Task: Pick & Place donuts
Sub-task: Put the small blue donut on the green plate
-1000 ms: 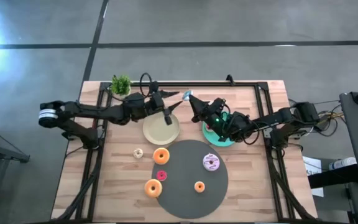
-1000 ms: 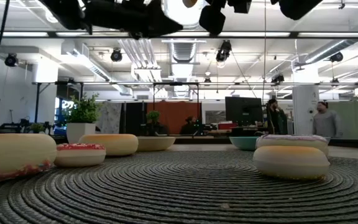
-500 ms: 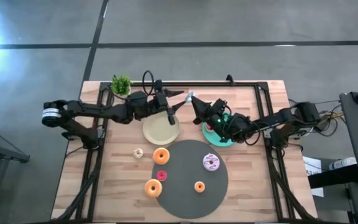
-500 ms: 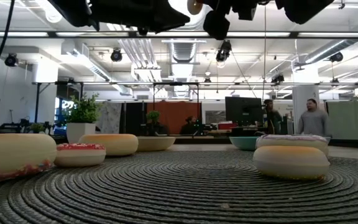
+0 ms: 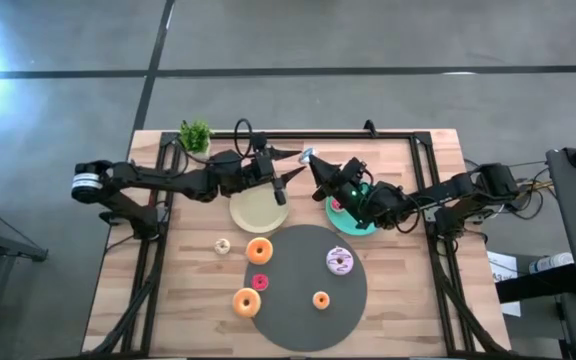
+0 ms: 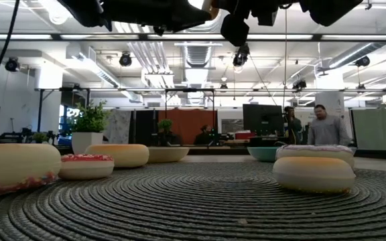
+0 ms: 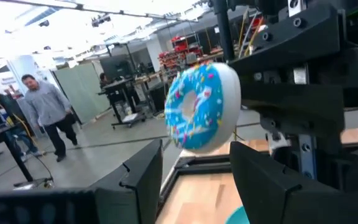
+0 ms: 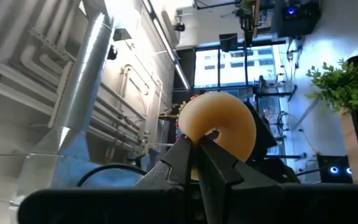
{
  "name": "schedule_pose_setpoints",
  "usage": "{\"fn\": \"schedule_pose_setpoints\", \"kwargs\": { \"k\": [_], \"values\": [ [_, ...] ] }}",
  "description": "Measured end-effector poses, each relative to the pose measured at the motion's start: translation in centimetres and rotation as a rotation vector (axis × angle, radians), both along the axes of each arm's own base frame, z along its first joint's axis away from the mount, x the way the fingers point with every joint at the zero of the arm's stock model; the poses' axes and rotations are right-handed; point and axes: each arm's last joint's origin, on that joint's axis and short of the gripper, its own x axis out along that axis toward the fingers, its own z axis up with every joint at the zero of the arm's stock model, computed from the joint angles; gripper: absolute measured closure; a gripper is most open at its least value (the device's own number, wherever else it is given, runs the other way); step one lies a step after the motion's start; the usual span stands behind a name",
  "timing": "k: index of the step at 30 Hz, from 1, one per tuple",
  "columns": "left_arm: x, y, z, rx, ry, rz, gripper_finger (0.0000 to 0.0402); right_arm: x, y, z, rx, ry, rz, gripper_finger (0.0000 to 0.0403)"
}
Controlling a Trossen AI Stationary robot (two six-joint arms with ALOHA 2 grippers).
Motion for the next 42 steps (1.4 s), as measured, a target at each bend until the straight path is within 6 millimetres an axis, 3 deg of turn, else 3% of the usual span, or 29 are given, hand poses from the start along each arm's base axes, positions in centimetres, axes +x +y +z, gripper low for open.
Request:
{"fn": "schedule_pose_setpoints", "kwargs": {
  "k": [15, 29, 36, 42],
  "values": [
    [0.4, -0.2, 0.8, 0.023, -0.019, 0.060, 0.0263, -0.2, 0.0, -0.7, 0.038, -0.015, 0.017, 0.0390],
    [0.6, -1.1, 0.4, 0.017, 0.035, 0.035, 0.0381, -0.3, 0.0, -0.9, 0.016, 0.044, -0.013, 0.0386],
    [0.6, -1.1, 0.2, 0.022, 0.063, 0.042, 0.0399, -2.5, 0.5, -0.7, -0.044, 0.134, 0.022, 0.0318],
    [0.8, -1.0, -0.9, 0.016, 0.157, 0.037, 0.0400, -6.2, 2.2, 0.3, -0.178, 0.320, 0.072, 0.0255]
  ]
}}
